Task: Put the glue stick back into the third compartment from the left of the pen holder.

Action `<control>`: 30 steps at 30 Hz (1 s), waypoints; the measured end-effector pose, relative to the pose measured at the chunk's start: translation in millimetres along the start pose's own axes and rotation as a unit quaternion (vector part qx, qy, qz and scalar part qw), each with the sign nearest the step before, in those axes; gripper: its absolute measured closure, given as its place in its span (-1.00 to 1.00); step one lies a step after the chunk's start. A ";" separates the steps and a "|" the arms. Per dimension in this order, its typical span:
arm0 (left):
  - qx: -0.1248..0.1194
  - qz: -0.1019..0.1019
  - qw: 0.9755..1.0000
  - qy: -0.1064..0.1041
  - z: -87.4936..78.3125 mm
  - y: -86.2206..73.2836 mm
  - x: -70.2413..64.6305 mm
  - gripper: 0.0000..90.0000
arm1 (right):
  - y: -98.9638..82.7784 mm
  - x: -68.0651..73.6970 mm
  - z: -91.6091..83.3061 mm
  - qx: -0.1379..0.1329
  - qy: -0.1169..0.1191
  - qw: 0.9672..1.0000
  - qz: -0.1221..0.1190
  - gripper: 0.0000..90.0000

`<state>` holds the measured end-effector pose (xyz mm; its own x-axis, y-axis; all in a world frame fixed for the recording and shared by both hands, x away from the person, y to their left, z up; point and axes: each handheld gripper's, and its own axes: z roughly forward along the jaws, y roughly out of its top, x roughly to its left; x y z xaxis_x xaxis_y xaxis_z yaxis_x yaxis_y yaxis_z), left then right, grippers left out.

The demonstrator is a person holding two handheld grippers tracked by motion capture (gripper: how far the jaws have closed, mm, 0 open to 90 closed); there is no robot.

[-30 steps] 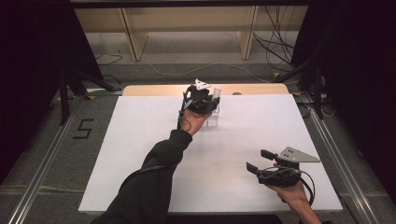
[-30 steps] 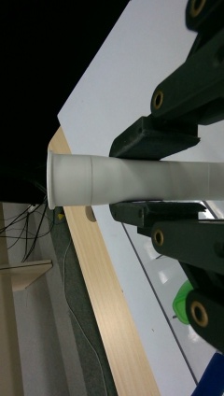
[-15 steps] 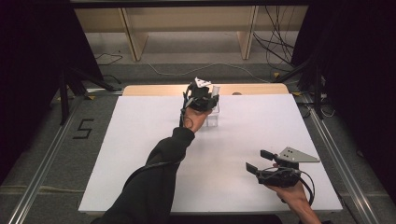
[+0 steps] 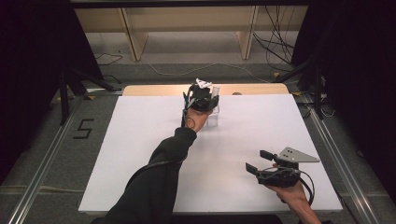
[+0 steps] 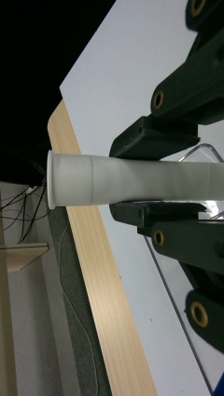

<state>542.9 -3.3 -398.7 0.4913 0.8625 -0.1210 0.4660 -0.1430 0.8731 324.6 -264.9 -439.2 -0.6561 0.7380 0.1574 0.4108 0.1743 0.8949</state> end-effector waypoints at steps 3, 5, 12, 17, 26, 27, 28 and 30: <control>-0.002 -0.001 1.000 0.000 2.5 -1.4 -1.4 0.52 | 0.0 0.0 0.1 0.000 0.000 1.000 -0.002 -0.53; -0.003 0.001 1.000 -0.001 3.9 -2.8 -2.0 0.52 | -0.1 0.1 0.1 0.001 0.001 1.000 -0.002 -0.53; 0.002 0.009 1.000 0.005 7.6 -6.9 -2.1 0.52 | -0.3 0.5 0.3 0.002 0.002 1.000 -0.002 -0.52; 0.005 0.011 1.000 0.006 9.6 -7.4 -2.7 0.52 | -0.4 0.9 0.7 0.003 0.003 1.000 -0.001 -0.52; 0.010 0.009 1.000 0.009 12.3 -9.6 -3.9 0.51 | -0.5 1.2 0.8 0.003 0.004 1.000 0.000 -0.52; 0.012 0.010 1.000 0.009 12.3 -9.9 -3.8 0.51 | -0.5 1.0 1.0 0.002 0.004 1.000 -0.002 -0.52; 0.012 0.008 1.000 0.010 12.4 -10.3 -4.3 0.50 | -0.5 1.1 0.9 0.003 0.004 1.000 -0.002 -0.52; 0.011 0.009 1.000 0.011 10.4 -9.5 -5.0 0.40 | -0.6 1.2 1.0 0.002 0.004 1.000 -0.002 -0.52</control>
<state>543.7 -11.2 -411.3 0.4831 0.8705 -0.0945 0.4742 -0.1693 0.8640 324.2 -263.5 -439.9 -0.6635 0.7316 0.1568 0.4106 0.1808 0.8937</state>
